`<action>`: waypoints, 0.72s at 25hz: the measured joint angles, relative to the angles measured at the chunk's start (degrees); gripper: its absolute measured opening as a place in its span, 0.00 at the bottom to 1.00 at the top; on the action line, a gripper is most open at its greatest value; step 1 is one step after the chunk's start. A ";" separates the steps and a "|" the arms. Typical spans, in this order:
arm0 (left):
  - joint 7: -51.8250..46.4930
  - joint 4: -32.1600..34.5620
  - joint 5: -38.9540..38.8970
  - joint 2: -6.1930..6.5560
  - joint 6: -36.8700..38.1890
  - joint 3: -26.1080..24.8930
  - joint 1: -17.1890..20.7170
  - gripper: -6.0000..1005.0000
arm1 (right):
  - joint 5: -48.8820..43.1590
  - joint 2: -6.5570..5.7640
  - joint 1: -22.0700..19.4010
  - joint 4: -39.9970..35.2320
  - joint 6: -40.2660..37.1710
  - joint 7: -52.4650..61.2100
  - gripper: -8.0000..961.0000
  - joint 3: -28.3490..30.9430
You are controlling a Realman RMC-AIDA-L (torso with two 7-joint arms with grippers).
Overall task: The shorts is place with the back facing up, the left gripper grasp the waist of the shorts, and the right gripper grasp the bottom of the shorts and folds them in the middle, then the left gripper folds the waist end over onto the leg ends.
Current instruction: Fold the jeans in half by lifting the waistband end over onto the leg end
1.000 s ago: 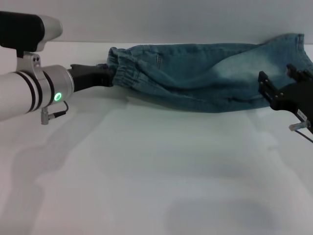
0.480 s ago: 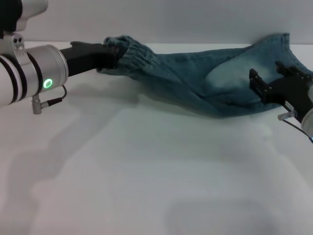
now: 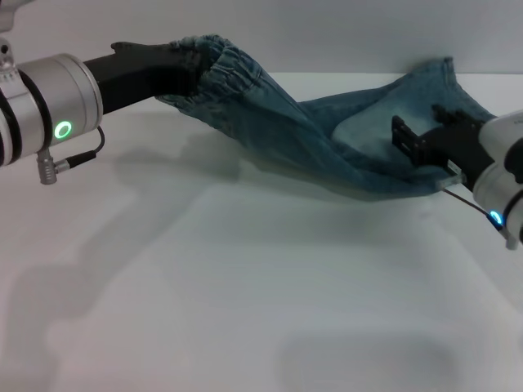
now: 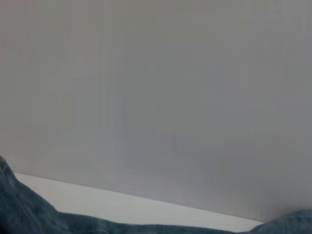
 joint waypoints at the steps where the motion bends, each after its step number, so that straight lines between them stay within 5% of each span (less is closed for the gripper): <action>1: -0.06 -0.24 -0.01 0.00 -0.07 0.05 0.14 0.04 | 0.01 -0.01 0.65 -0.34 0.04 0.25 0.63 -0.08; 18: 0.08 -3.35 -1.04 0.00 -0.27 1.24 0.04 0.04 | 0.12 0.44 13.27 -10.62 0.31 8.10 0.63 -7.30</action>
